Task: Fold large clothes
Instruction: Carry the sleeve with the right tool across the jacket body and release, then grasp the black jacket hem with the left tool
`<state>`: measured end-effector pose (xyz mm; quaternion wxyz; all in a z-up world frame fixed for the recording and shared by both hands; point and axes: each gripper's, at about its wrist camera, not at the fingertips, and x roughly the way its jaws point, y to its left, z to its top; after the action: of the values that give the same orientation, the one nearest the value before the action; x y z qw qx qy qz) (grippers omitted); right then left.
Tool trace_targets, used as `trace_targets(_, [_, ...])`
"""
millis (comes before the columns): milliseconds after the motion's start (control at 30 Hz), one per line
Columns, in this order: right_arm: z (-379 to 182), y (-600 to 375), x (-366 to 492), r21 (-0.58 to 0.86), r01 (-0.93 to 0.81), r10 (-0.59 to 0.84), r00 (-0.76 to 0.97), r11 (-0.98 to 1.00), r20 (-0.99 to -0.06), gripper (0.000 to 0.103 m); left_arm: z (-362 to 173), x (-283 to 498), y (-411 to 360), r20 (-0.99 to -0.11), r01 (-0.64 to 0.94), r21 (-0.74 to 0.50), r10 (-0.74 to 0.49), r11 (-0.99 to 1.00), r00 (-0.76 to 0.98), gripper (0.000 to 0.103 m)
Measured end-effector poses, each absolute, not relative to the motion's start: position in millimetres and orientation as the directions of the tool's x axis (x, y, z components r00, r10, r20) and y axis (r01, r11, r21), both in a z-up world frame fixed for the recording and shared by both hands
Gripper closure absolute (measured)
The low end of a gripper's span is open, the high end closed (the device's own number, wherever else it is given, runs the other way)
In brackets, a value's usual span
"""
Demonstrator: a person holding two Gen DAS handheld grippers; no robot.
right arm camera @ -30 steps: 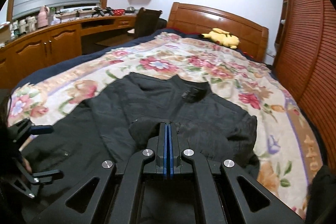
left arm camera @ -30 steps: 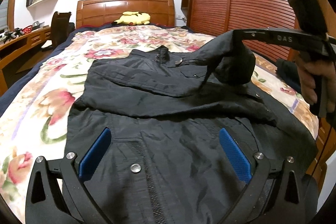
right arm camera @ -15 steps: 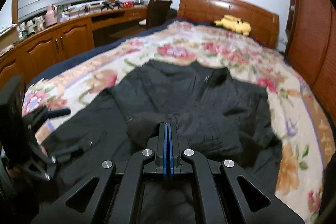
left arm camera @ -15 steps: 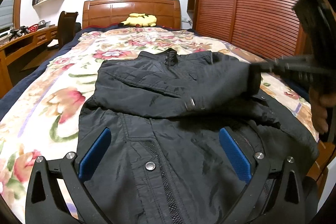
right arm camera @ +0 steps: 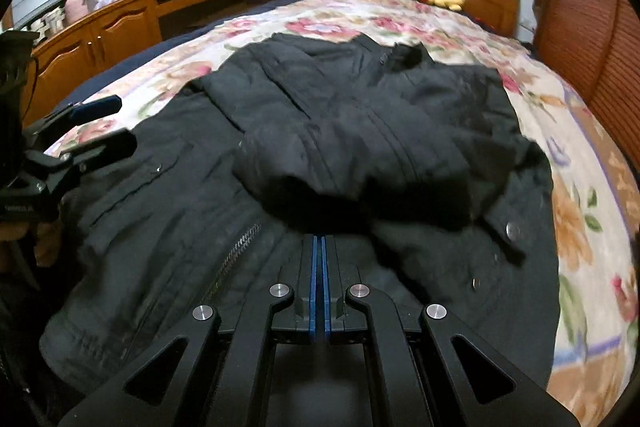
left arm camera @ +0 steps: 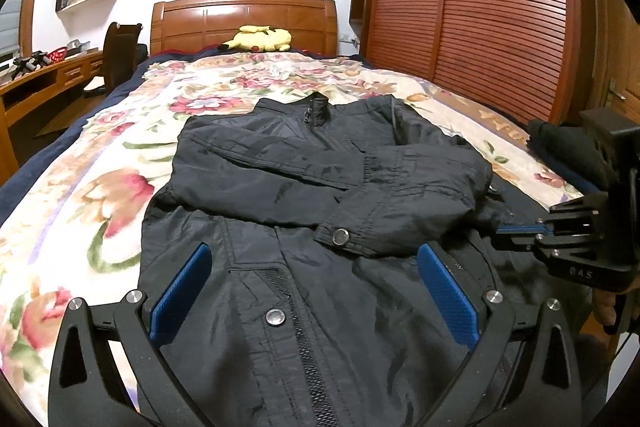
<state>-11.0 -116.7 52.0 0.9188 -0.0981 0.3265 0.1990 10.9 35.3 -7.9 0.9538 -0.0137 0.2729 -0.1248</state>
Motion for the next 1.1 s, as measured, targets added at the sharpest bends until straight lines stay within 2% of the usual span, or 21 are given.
trace_targets(267, [75, -122, -30, -0.093, -0.365, 0.252, 0.784, 0.926, -0.568, 0.099, -8, 12, 24, -0.521, 0.242, -0.092, -0.254, 0.966, 0.815, 0.000])
trace_targets(500, [61, -135, -37, -0.080, -0.272, 0.190, 0.828, 0.959, -0.528, 0.097, -13, 19, 7, -0.544, 0.250, -0.077, -0.251, 0.965, 0.800, 0.000])
trace_targets(567, [54, -137, -37, -0.086, -0.245, 0.167, 0.839, 0.966, -0.517, 0.091, -14, 21, 3, -0.546, 0.258, -0.083, -0.260, 0.963, 0.796, 0.000])
trace_targets(633, [47, -144, -35, -0.080, -0.225, 0.153, 0.845, 0.971, -0.513, 0.072, -13, 22, -1, -0.548, 0.271, -0.085, -0.272, 0.959, 0.791, 0.000])
trace_targets(700, [41, -150, -30, -0.069, -0.206, 0.142, 0.846, 0.976, -0.513, 0.061, -10, 24, -7, -0.550, 0.270, -0.074, -0.265, 0.960, 0.792, 0.000])
trace_targets(867, [25, -169, -13, -0.005, -0.200, 0.169, 0.840, 0.980, -0.516, 0.061, -5, 31, -18, -0.558, 0.262, -0.064, -0.252, 0.963, 0.790, 0.000])
trace_targets(1100, [24, -183, -21, -0.009, -0.241, 0.206, 0.847, 0.970, -0.491, 0.061, -4, 58, -32, -0.605, 0.257, -0.037, -0.226, 0.966, 0.763, 0.000])
